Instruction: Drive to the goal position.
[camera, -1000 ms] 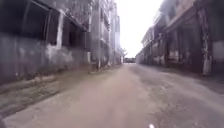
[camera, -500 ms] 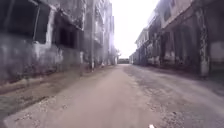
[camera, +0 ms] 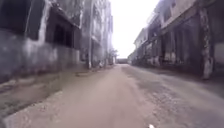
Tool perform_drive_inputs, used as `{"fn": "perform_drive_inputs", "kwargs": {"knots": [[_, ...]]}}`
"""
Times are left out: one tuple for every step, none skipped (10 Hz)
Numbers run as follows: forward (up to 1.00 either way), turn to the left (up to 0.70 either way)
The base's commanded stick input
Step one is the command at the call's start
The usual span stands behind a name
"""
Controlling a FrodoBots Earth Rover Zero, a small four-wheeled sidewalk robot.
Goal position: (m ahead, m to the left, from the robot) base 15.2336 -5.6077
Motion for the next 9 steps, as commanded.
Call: {"fn": "perform_drive_inputs", "kwargs": {"knots": [[0.5,0.0],[0.5,0.0],[0.5,0.0],[0.5,0.0],[0.5,0.0],[0.5,-0.22],[0.5,-0.23],[0.5,-0.07],[0.5,0.0]]}}
